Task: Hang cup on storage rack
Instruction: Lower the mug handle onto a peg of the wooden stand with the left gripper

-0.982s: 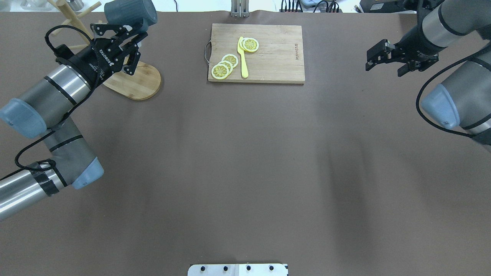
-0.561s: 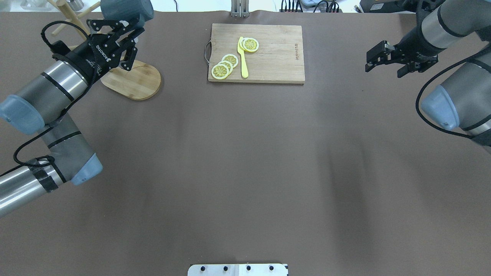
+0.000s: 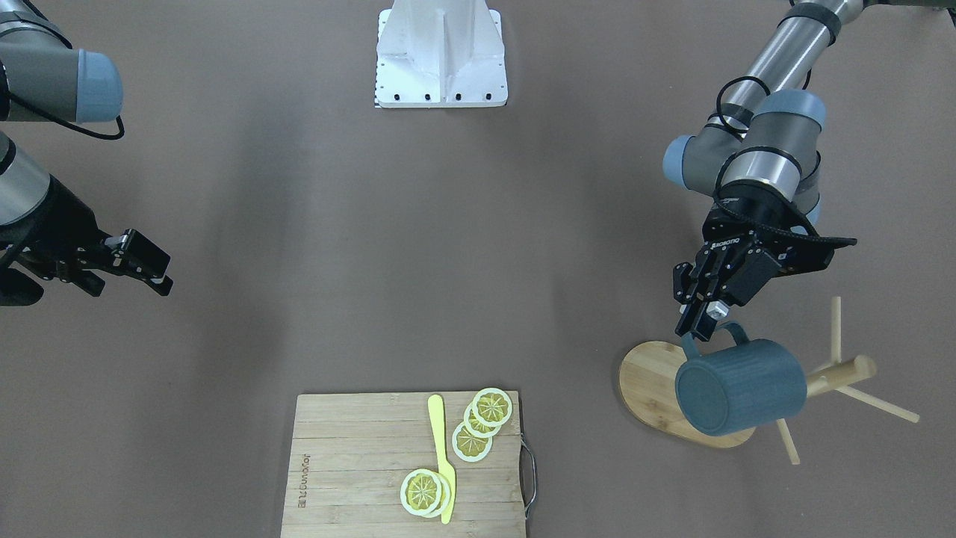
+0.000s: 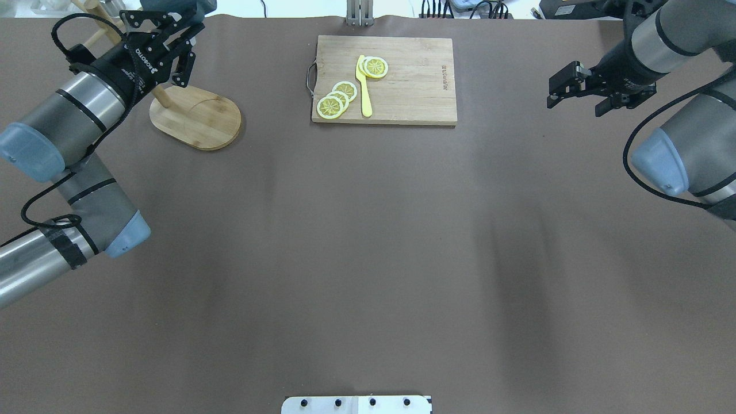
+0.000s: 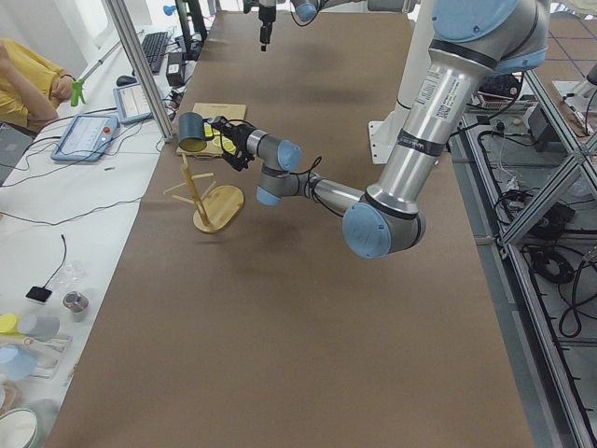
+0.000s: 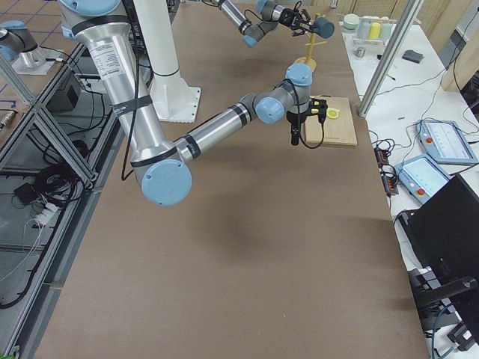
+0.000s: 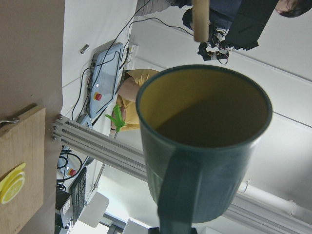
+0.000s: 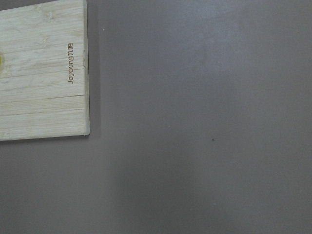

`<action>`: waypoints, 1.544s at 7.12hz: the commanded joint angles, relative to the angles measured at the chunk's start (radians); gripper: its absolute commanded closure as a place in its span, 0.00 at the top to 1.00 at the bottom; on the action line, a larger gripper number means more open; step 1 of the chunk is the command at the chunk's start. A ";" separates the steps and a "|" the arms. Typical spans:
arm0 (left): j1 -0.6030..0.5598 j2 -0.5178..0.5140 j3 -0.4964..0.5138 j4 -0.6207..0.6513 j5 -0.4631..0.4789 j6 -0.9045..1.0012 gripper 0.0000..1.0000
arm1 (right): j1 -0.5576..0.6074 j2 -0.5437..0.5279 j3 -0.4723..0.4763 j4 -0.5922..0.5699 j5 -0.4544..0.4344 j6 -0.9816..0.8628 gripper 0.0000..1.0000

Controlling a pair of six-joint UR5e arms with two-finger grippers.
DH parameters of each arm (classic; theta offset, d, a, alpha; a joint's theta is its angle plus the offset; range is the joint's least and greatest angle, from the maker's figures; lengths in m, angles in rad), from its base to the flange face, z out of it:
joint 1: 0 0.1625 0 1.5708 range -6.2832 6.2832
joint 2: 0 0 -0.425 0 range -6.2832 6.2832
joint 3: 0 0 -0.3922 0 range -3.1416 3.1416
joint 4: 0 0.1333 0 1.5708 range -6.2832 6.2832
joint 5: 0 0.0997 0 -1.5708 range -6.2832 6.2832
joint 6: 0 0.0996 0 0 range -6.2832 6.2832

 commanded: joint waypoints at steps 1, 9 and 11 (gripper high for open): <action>-0.013 -0.002 0.025 -0.009 -0.002 -0.002 0.00 | -0.001 -0.005 0.003 0.000 -0.002 0.000 1.00; -0.039 0.058 0.060 -0.046 -0.052 -0.115 0.00 | -0.008 -0.005 0.009 0.000 -0.005 0.000 1.00; -0.039 0.060 0.060 -0.049 -0.052 -0.119 0.00 | -0.011 -0.005 0.009 0.000 -0.005 0.000 1.00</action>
